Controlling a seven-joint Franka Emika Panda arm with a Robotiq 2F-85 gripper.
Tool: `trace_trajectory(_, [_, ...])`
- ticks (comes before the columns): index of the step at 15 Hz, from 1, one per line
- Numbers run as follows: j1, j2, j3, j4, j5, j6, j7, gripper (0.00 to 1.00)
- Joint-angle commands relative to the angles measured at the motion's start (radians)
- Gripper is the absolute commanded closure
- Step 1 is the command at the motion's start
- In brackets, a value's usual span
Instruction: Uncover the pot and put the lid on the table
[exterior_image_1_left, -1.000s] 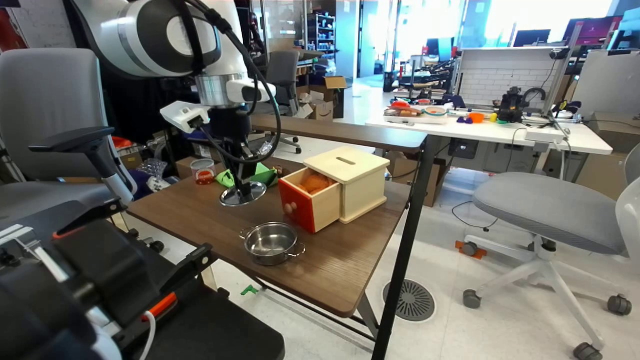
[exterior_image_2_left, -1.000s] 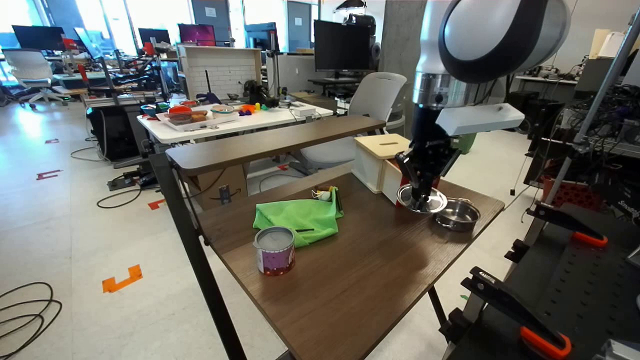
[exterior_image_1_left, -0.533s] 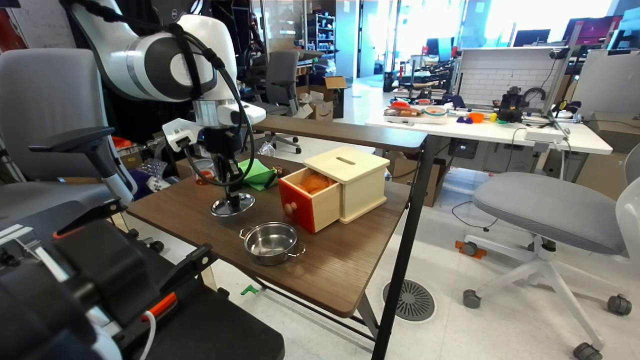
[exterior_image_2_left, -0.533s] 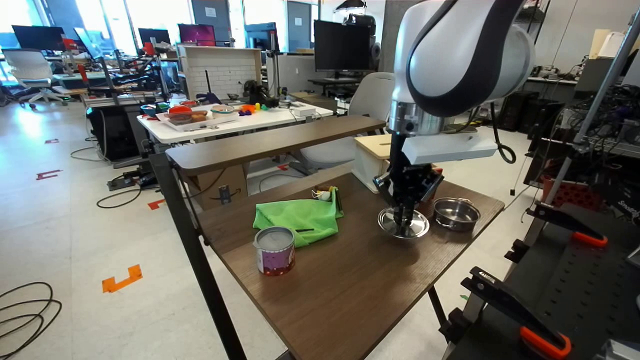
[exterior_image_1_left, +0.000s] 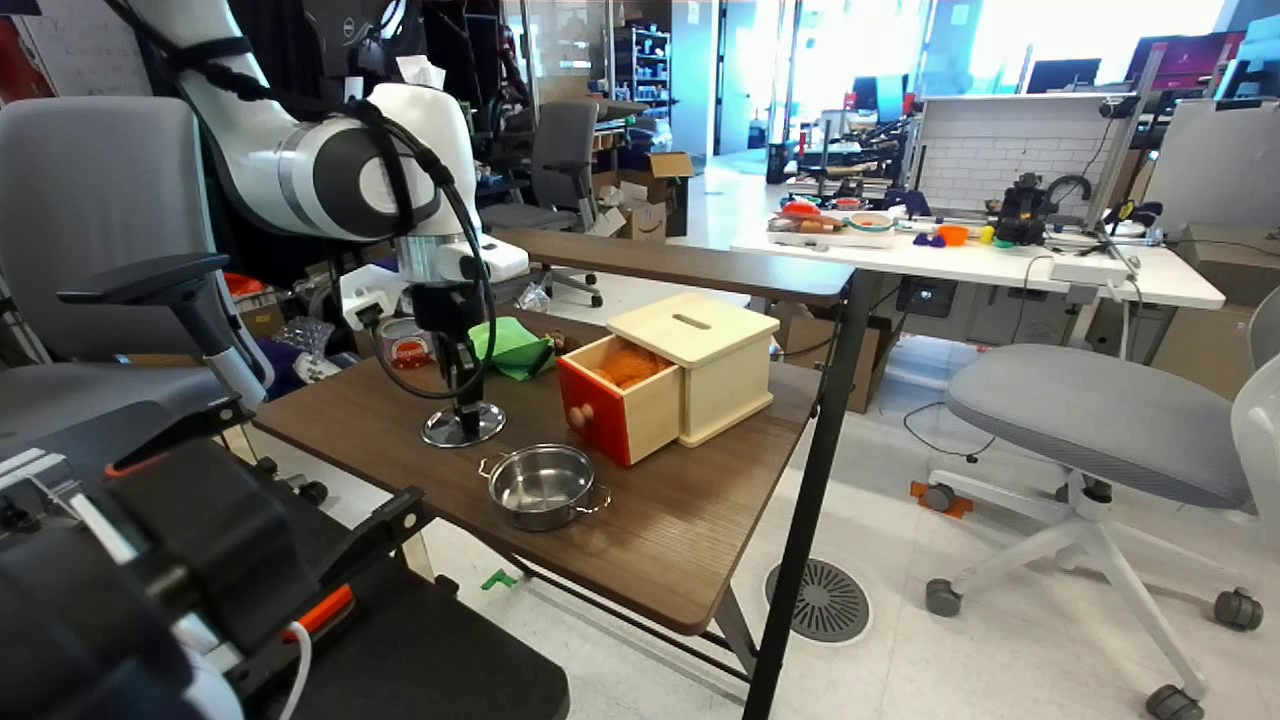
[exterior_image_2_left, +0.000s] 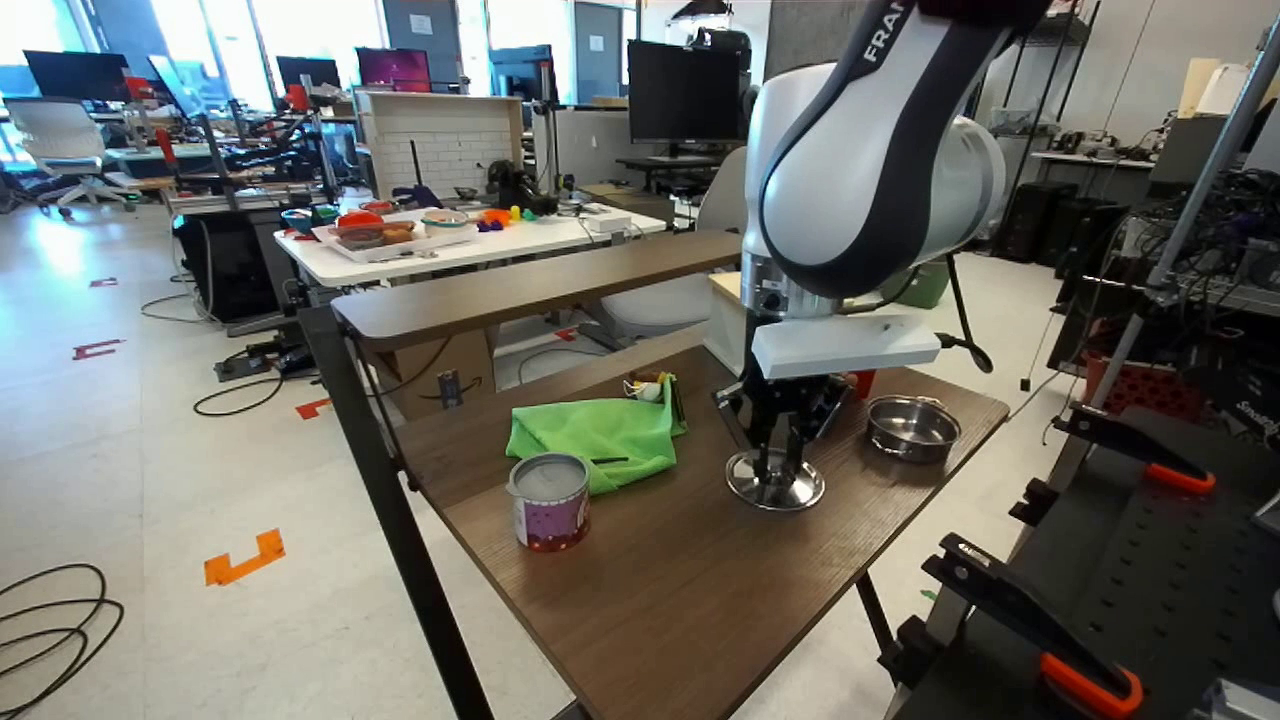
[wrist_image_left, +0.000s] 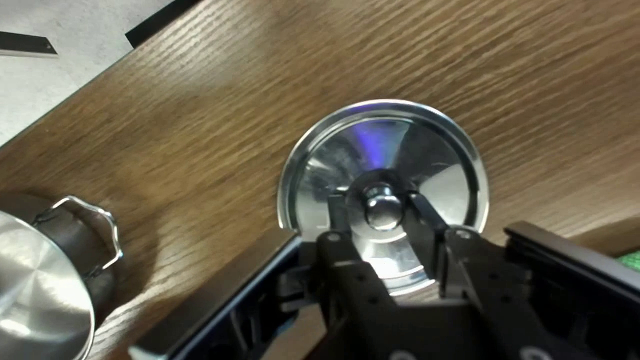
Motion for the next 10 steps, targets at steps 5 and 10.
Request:
trace_trajectory(5, [-0.099, -0.187, 0.123, -0.111, 0.149, -0.016, -0.116, 0.03])
trace_trajectory(10, [-0.1, -0.211, 0.133, -0.116, 0.154, -0.011, -0.136, 0.0])
